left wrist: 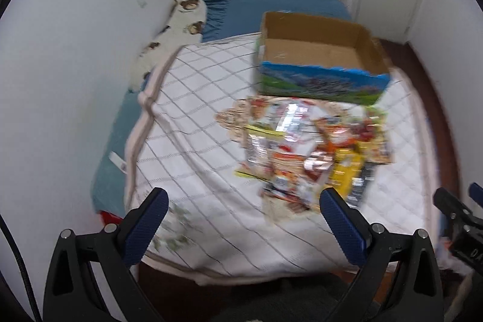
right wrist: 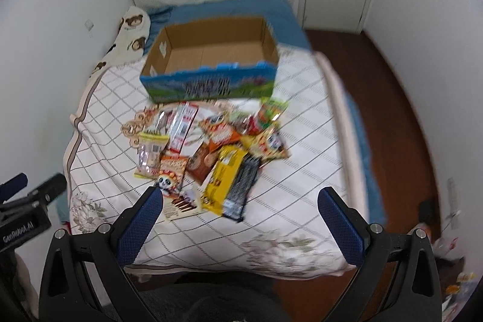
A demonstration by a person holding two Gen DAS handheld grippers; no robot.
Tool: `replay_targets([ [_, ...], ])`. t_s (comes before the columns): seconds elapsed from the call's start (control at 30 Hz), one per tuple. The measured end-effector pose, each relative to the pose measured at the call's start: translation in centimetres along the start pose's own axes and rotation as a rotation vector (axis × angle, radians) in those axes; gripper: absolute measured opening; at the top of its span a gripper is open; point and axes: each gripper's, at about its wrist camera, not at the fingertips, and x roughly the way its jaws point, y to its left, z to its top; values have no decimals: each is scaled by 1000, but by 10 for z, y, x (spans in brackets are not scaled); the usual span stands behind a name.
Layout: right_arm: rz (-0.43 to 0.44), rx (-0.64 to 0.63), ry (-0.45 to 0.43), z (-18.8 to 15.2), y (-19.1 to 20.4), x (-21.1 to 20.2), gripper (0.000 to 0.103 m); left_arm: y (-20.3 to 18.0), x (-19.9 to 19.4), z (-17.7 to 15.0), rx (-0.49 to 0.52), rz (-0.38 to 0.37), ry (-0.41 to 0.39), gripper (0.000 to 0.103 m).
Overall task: Organize snacks
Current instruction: 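Grasp the Franzzi biscuit pack with left tool while right tool grasps yellow-black bag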
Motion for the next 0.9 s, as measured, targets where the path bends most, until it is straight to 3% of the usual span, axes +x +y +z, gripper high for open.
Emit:
replay_targets([
  [0.13, -16, 50, 117, -1, -2, 91, 103, -5, 64, 1, 72, 79, 67, 103],
  [0.3, -9, 146, 266, -9, -11, 202, 103, -24, 138, -5, 167, 88, 150, 103],
  [0.4, -24, 184, 342, -16, -11, 257, 103, -46, 169, -17, 266, 67, 177, 103],
  [0.5, -32, 195, 401, -24, -7, 300, 103, -72, 189, -37, 426, 77, 173, 103],
  [0.67, -3, 165, 477, -37, -1, 345, 89, -110, 201, -88, 796, 123, 65, 103],
  [0.8, 31, 115, 508, -45, -17, 342, 88, -136, 198, -110, 1004, 87, -53, 103],
  [0.9, 34, 108, 550, -55, -44, 337, 88, -155, 198, -116, 1089, 30, -92, 103],
])
